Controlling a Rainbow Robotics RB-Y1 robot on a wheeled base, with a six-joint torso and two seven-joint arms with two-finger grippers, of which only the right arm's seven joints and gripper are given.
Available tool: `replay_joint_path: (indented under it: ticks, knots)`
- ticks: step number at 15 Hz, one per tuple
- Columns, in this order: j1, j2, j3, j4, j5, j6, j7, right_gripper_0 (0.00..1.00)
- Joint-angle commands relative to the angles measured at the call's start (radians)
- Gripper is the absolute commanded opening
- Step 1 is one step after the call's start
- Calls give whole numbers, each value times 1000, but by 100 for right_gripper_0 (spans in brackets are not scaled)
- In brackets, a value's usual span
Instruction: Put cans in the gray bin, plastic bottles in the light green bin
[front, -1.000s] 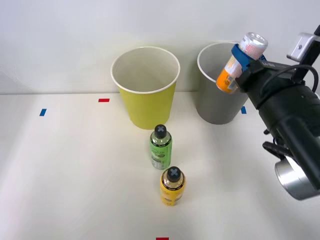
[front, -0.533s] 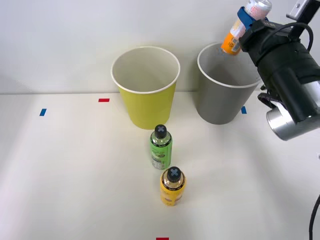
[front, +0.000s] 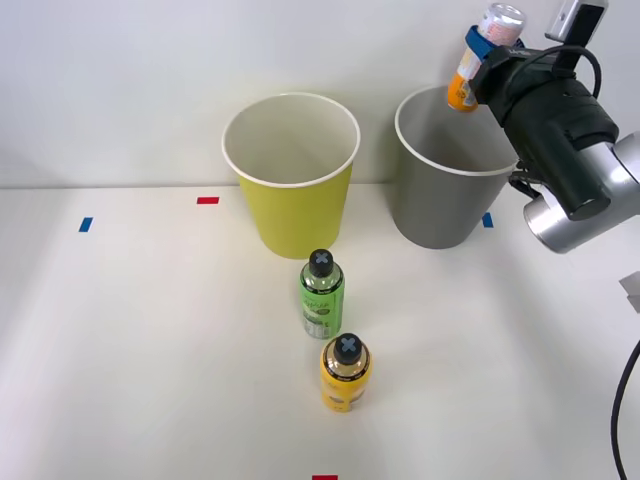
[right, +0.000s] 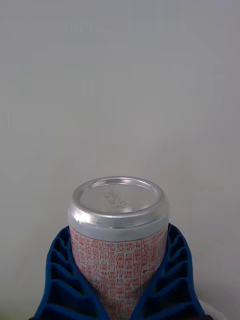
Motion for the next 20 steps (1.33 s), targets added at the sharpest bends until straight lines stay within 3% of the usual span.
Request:
replay_joint_path:
  ticks: [1, 2, 3, 4, 5, 15, 20]
  knots:
    - [-3, 0, 6, 3, 9, -8, -12, 0]
    - [-1, 0, 6, 3, 9, -9, -7, 8]
    - [-1, 0, 6, 3, 8, -9, -3, 56]
    - [-1, 0, 6, 3, 17, -20, -1, 88]
    - [-1, -1, 11, 3, 37, -26, 0, 100]
    - [51, -12, 11, -9, 98, -160, -4, 100]
    - [220, -12, -78, -187, 101, -252, -10, 100]
